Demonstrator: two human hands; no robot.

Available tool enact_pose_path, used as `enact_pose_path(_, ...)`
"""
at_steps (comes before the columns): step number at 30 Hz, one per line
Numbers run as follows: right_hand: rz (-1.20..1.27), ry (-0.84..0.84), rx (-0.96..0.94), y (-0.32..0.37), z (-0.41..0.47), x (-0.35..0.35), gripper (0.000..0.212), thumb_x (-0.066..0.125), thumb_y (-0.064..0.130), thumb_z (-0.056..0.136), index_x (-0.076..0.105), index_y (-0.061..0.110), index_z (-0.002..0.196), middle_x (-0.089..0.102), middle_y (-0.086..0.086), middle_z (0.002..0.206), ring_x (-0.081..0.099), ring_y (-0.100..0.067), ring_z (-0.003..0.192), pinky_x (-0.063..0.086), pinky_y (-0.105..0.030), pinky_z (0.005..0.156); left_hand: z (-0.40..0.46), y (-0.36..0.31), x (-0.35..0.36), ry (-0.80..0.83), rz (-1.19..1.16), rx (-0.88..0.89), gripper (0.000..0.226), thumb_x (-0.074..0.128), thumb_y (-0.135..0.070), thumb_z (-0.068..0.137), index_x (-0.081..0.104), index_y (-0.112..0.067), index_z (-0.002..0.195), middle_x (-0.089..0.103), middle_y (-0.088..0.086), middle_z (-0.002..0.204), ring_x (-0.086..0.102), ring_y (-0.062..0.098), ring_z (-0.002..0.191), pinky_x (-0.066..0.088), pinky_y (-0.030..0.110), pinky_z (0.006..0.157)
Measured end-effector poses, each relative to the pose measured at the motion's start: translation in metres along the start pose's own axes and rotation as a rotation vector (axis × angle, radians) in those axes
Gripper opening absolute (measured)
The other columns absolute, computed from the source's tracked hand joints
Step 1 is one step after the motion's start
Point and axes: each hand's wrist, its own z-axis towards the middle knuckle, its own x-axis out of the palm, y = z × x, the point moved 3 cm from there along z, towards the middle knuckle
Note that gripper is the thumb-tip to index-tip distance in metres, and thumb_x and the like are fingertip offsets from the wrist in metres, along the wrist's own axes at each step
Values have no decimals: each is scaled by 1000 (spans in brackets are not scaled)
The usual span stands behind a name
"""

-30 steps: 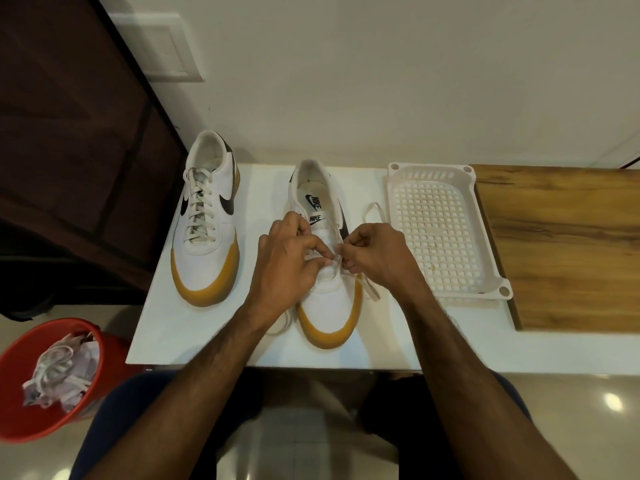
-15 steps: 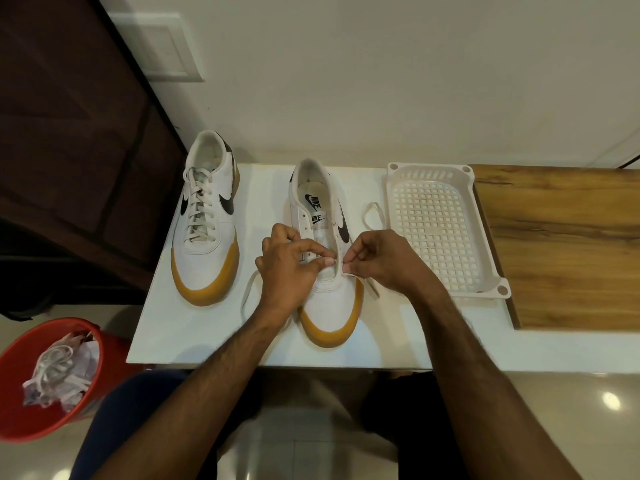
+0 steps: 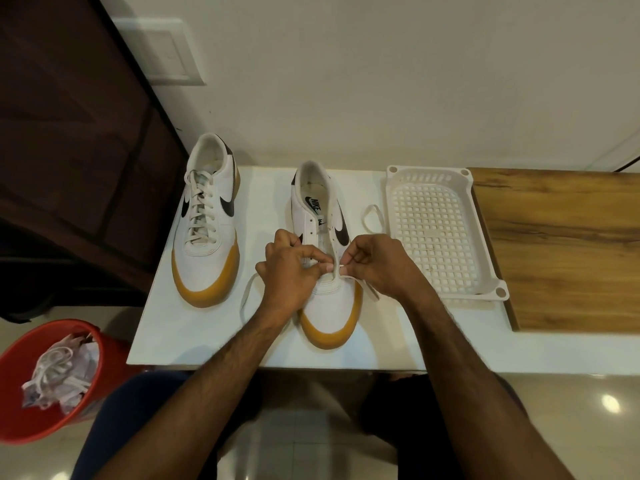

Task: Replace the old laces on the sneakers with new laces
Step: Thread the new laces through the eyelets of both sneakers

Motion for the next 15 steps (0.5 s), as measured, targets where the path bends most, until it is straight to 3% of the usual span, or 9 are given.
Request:
enact_pose_path(4,-2,0,-10,1,-1,-2,9,83,10,82,75,13,85,70,9,73,65,6,67,49,-8,66,0,0,-1,-10,15,25,12,84,-38,76,75,-42,82,40,-8,102,40,12,108,17,32,87)
enact_pose_path(7,40,8,-20,3,-3,-9,8,82,12,83,75,15,82,74,5,73,70,-4,70,57,-20,72,1,-2,-3,-11,11,87,17,84,-41,77,71,-47,85,39,-9,104,39,10,110,17,32,88)
enact_pose_path(10,113,-25,15,1,-2,-13,10,78,8,85,70,13,81,76,3,81,73,-7,77,58,-29,76,3,-3,-10,26,96,234,37,84,-43,77,63,-49,107,31,-13,113,30,5,117,13,30,91)
enact_pose_path(12,292,-87,37,2,-2,-18,8,70,3,90,64,6,86,78,-2,90,75,-14,86,60,-36,82,4,-2,-16,45,160,346,55,81,-42,79,54,-46,126,27,-14,119,28,8,124,12,29,93)
enact_pose_path(15,830,-206,1,7,-6,-31,9,49,1,103,51,4,95,77,-14,95,75,-29,94,61,-37,82,5,1,-20,80,185,407,68,77,-40,81,41,-51,138,24,-15,123,29,13,128,13,31,96)
